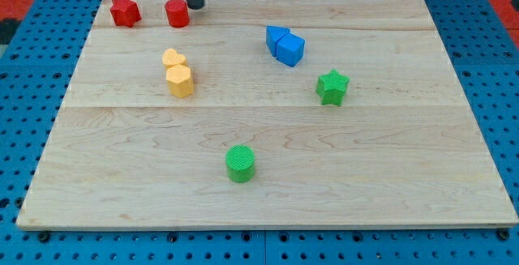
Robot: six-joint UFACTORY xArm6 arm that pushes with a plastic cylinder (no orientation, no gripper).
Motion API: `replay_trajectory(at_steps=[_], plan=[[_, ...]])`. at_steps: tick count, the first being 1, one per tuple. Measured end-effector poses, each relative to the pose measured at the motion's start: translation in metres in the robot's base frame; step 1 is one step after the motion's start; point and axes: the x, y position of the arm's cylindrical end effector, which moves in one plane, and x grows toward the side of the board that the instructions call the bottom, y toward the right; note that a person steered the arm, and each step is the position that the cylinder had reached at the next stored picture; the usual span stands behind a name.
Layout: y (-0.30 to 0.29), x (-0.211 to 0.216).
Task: Push the blue blocks close to the red star
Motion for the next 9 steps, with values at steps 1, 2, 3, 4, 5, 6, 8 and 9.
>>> replay_trajectory(at_steps=[1, 2, 3, 4, 5, 6, 8, 9], plan=[[0.127, 0.018], [0.194, 0.093], [0.178, 0.131], [0.144, 0.109], [0.088, 0.068], [0.013, 0.052], [0.128, 0.059], [0.13, 0.1]])
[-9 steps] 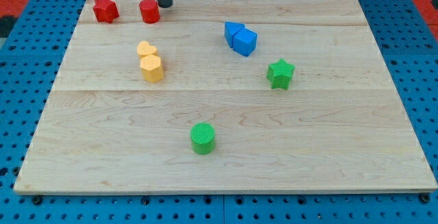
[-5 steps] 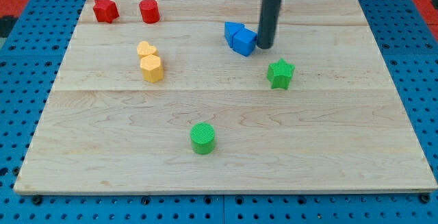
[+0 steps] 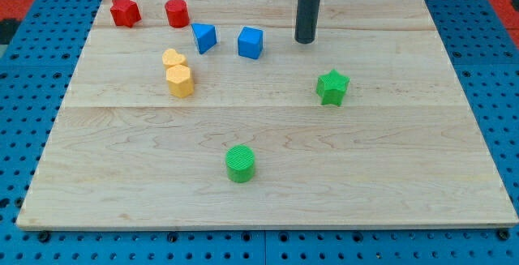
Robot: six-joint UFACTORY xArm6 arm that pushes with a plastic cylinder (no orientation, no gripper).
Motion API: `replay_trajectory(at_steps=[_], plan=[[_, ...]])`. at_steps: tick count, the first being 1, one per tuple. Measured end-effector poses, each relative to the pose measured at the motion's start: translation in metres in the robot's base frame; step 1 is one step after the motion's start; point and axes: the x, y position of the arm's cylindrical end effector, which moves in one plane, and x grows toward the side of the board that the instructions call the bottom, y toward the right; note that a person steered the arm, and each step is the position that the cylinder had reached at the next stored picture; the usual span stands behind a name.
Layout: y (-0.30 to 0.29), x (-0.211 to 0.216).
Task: Push the blue blocks close to the red star
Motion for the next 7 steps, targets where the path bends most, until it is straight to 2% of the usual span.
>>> replay_trajectory(at_steps=[2, 3, 4, 5, 6, 7], plan=[[-0.198, -0.028], [-0.243, -0.027], [-0.215, -0.026], [-0.093, -0.035], [-0.081, 0.022], [-0.171, 0.019]])
